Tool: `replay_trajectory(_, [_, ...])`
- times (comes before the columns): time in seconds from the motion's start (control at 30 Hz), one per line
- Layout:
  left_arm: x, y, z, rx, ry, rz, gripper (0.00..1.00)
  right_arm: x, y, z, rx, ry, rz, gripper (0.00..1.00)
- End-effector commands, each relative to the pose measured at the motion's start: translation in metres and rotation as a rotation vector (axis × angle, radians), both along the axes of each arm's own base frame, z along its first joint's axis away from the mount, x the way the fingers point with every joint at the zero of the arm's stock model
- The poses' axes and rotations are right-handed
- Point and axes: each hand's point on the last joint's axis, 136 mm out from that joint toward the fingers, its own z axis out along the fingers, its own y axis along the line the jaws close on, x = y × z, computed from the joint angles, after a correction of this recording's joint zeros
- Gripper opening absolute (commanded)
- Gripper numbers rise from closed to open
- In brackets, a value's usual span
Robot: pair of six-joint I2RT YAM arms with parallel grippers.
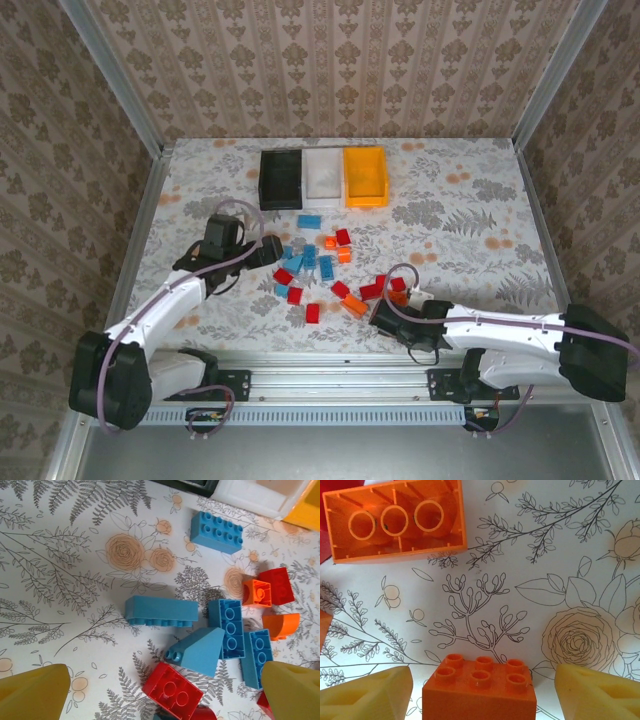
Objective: Sort the legos into containers by color
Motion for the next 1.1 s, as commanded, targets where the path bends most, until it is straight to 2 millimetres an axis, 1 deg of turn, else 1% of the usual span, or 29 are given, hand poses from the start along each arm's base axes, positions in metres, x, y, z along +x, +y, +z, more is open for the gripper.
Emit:
replay_trajectory(0.0, [-0.006,-0.004,0.002,-0.031,-0.005,-0.008,1.0,0.005,0.006,0.005,0.004,-0.021,-0.03,0.73])
replay_trajectory(0.13, [-0.01,-0.002,0.002,-0.025,-0.006,-0.011,1.0,0.004,0.009,0.0,-0.002,-0.016,-0.03,0.66])
replay_trajectory(0.2, [-0.011,-0.001,0.003,-0.022,-0.01,-0.013,1.0,0.006,0.01,0.001,-0.003,-0.019,-0.026,0.59])
replay_trajectory(0.5, [-0.015,0.003,0.005,-0.01,-0.018,-0.01,1.0,0.007,0.01,0.003,-0.026,-0.033,-0.001,0.49])
replay_trajectory(0.63, [-0.014,0.0,0.008,-0.024,-0.02,-0.015,1.0,0.011,0.012,0.017,-0.058,-0.068,0.032,0.48])
replay_trajectory(0.77, [-0.009,-0.004,0.019,-0.037,-0.038,-0.027,1.0,0.02,0.021,0.039,-0.087,-0.116,0.104,0.45])
replay_trajectory(0.83, [-0.003,-0.007,0.028,-0.045,-0.053,-0.032,1.0,0.031,0.027,0.055,-0.106,-0.158,0.144,0.44])
replay_trajectory(0.9, [0.008,-0.008,0.043,-0.048,-0.067,-0.033,1.0,0.047,0.037,0.074,-0.122,-0.192,0.187,0.43])
replay_trajectory(1.0, [0.026,-0.009,0.069,-0.067,-0.101,-0.038,1.0,0.083,0.049,0.102,-0.118,-0.244,0.235,0.42])
replay_trajectory(1.07, [0.039,-0.007,0.085,-0.103,-0.117,-0.024,1.0,0.111,0.052,0.119,-0.119,-0.28,0.255,0.41])
